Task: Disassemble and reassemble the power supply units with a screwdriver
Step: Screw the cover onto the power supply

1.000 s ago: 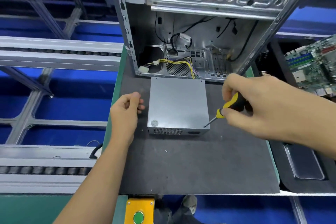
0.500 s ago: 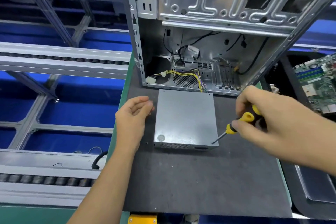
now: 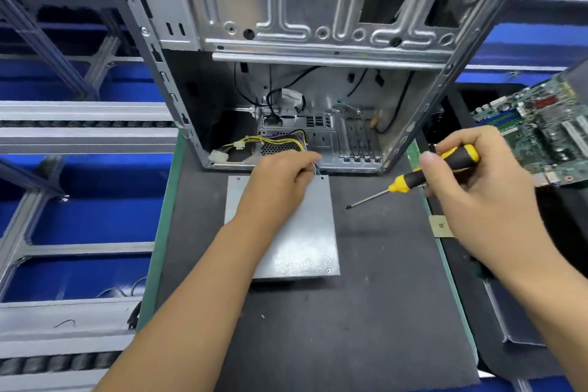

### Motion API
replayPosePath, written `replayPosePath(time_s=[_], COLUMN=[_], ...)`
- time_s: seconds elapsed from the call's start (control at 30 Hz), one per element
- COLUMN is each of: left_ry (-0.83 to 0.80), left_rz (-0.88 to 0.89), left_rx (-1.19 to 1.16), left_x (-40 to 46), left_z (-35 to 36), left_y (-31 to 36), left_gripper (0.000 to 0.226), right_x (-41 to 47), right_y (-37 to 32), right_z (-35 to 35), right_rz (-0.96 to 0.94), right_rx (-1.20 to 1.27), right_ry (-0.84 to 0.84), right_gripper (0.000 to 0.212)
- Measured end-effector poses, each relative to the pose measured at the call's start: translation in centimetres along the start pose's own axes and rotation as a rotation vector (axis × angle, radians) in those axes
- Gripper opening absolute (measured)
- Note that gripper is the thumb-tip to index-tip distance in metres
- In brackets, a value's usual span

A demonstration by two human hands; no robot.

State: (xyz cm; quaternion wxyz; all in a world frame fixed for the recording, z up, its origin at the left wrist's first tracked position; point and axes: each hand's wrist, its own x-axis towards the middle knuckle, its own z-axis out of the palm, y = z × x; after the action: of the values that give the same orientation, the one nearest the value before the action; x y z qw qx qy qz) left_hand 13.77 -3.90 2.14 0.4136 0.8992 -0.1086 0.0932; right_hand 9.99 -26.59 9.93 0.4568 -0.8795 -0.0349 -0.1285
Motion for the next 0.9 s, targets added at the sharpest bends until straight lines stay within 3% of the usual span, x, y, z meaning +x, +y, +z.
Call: replayPosePath(time_s=[0.23,0.5,0.9], left_ry=[-0.153,-0.288,-0.058], left_rz=[-0.024,0.034,-0.135], left_rx=[0.079,0.255,-0.167], left_x=[2.1,3.2,2.1], left_z=[0.5,0.2,0.5], left_y=[0.3,0.9,-0.5], left_gripper=[0.02,0.025,0.021], right_x=[1.1,2.0,2.4], right_y=[1.8,2.0,2.8], right_z=[1.5,1.7,3.0], right_rz=[0.008,0.008,0.045], right_rx=[0.059,0.112,0.178], right_ry=[0.119,0.131,0.15], right_gripper=[0.012,0.012,0.012])
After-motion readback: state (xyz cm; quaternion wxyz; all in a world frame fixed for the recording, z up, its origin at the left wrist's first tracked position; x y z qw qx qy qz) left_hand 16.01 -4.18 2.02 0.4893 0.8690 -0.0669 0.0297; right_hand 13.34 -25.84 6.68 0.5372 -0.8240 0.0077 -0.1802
